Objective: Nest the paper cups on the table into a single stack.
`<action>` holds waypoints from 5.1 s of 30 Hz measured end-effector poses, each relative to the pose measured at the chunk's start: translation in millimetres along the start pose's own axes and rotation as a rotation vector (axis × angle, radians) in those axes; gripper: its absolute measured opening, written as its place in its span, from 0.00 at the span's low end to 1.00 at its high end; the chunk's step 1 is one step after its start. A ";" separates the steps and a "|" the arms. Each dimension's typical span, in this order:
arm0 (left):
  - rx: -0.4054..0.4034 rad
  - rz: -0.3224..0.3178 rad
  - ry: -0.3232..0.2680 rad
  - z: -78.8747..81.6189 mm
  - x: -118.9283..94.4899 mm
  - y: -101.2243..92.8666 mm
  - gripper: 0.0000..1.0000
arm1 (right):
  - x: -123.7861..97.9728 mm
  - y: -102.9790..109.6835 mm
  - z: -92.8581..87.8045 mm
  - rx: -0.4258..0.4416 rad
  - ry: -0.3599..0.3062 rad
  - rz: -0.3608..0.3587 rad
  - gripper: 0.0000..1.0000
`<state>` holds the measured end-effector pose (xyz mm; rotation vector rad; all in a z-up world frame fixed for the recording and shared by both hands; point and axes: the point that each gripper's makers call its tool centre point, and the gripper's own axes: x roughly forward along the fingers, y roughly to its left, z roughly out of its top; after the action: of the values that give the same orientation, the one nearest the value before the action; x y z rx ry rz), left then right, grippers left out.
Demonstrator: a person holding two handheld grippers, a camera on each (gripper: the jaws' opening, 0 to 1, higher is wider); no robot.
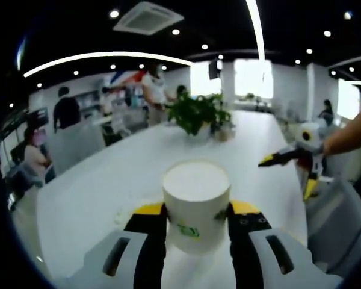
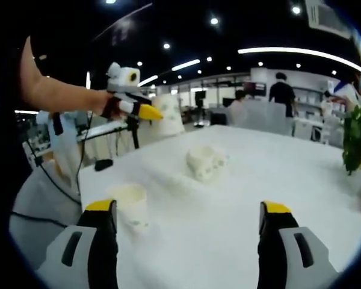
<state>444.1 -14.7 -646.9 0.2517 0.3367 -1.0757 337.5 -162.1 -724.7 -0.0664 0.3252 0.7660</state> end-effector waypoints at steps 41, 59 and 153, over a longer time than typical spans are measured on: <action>0.112 -0.170 -0.064 33.5 -25.1 -90.9 0.38 | 0.2 39.4 75.2 -0.036 -0.104 0.117 0.87; 0.127 -0.230 -0.164 59.2 -47.9 -120.4 0.38 | -11.3 53.1 115.9 -0.068 -0.174 0.142 0.79; -0.147 0.267 -0.072 -62.2 -121.9 -36.2 0.98 | -11.3 135.3 189.2 -0.495 0.495 0.576 0.00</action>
<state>350.1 90.6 -658.3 0.1215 0.3064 -0.7912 286.5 -38.7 -533.9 -0.6589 0.6321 1.3933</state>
